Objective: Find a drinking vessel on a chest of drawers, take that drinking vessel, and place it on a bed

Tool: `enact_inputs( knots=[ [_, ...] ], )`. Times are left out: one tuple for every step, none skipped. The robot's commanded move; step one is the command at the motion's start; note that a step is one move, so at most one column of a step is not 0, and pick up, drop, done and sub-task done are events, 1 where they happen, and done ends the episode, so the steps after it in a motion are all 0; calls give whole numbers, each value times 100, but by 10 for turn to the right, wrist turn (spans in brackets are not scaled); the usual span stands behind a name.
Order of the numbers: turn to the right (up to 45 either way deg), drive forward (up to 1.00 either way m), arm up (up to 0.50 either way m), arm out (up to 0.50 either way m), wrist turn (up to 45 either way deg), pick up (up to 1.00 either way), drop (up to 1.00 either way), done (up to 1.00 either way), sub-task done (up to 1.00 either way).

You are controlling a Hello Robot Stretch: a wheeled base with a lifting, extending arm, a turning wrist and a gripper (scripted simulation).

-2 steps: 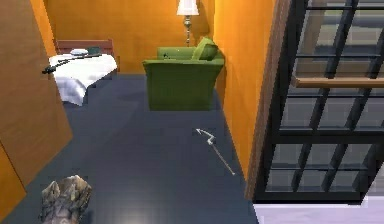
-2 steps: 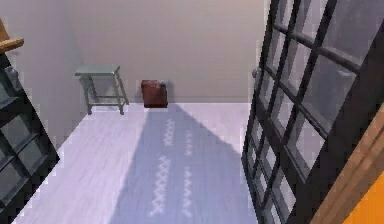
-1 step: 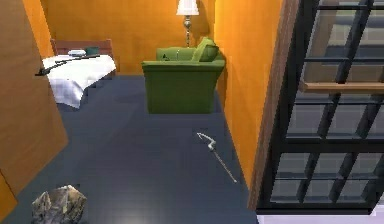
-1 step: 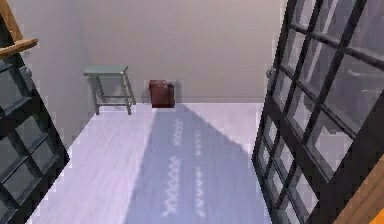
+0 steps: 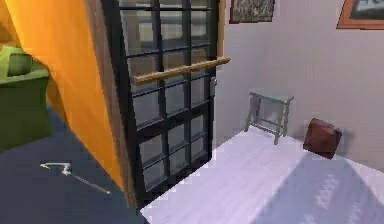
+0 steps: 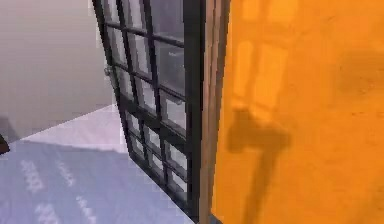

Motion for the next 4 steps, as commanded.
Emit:
enact_inputs(
  knots=[
    [450, 0, 0, 0, 0, 0, 0, 0, 0],
    [450, 0, 0, 0, 0, 0, 0, 0, 0],
    [270, 0, 0, 0, 0, 0, 0, 0, 0],
    [0, 0, 50, 0, 0, 0, 0, 0, 0]
  ],
)
